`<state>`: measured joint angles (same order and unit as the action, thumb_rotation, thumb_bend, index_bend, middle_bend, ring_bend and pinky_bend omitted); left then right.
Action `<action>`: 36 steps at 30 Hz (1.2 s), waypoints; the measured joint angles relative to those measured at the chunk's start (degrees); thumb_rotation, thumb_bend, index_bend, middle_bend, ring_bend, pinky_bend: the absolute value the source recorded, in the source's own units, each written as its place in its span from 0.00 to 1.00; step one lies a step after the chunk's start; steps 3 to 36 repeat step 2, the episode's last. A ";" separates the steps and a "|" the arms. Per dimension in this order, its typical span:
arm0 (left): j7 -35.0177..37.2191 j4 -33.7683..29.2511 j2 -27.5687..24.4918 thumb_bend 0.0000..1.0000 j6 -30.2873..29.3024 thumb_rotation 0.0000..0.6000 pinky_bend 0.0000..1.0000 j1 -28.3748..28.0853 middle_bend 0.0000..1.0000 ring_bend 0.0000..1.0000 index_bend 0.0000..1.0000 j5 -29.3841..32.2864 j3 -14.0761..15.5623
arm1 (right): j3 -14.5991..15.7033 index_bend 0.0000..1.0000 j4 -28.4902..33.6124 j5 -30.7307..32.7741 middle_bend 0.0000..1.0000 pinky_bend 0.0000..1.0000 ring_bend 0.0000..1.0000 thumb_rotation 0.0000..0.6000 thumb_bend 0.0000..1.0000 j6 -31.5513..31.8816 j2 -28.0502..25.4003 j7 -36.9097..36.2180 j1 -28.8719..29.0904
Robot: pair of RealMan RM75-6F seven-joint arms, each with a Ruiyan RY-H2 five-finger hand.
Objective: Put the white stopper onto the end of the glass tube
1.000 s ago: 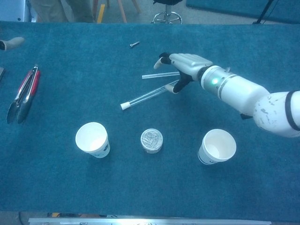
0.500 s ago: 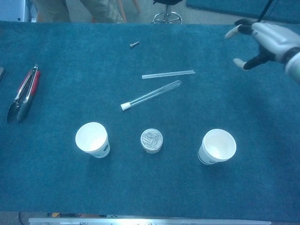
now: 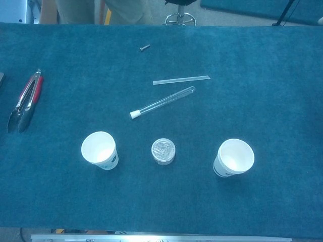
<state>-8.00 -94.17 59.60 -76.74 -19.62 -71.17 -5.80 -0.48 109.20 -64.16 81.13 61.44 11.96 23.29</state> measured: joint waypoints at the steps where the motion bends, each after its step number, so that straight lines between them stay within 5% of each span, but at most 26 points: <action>1: 0.04 -0.12 0.05 0.33 -0.44 1.00 0.05 0.36 0.02 0.00 0.10 -0.21 0.00 | 0.07 0.23 0.25 -0.61 0.06 0.09 0.00 1.00 0.35 0.28 -0.34 -0.15 -0.49; 36: 0.05 -0.21 0.09 0.33 -0.77 1.00 0.05 0.59 0.02 0.00 0.10 -0.38 0.00 | 0.12 0.23 0.50 -1.23 0.06 0.09 0.00 1.00 0.35 0.54 -0.66 -0.29 -0.99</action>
